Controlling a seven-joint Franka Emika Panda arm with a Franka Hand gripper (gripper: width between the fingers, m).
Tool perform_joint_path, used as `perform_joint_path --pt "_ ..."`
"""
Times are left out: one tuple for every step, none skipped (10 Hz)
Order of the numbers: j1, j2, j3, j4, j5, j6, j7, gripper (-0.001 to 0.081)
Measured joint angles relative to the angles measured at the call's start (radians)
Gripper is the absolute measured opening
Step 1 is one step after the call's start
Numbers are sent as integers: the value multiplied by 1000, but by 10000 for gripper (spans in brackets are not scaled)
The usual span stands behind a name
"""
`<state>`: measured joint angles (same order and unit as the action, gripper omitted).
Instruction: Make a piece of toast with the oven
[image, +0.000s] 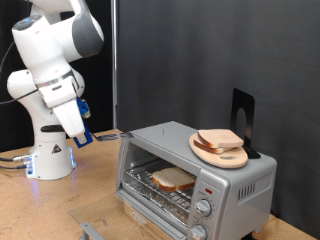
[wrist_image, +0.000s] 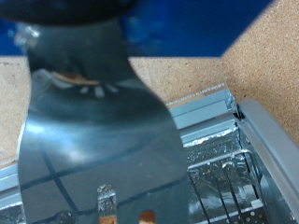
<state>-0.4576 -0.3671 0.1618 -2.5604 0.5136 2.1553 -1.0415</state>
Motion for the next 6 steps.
perform_joint_path --pt "9 1 2 1 39 10 -9 391" --pt "25 1 9 5 95 27 -16 391" --pt "45 2 19 16 143 41 -16 391" --pt "62 3 34 33 176 44 -8 391" --pt "76 4 53 51 184 41 14 391" --pt "87 5 75 69 184 30 40 391"
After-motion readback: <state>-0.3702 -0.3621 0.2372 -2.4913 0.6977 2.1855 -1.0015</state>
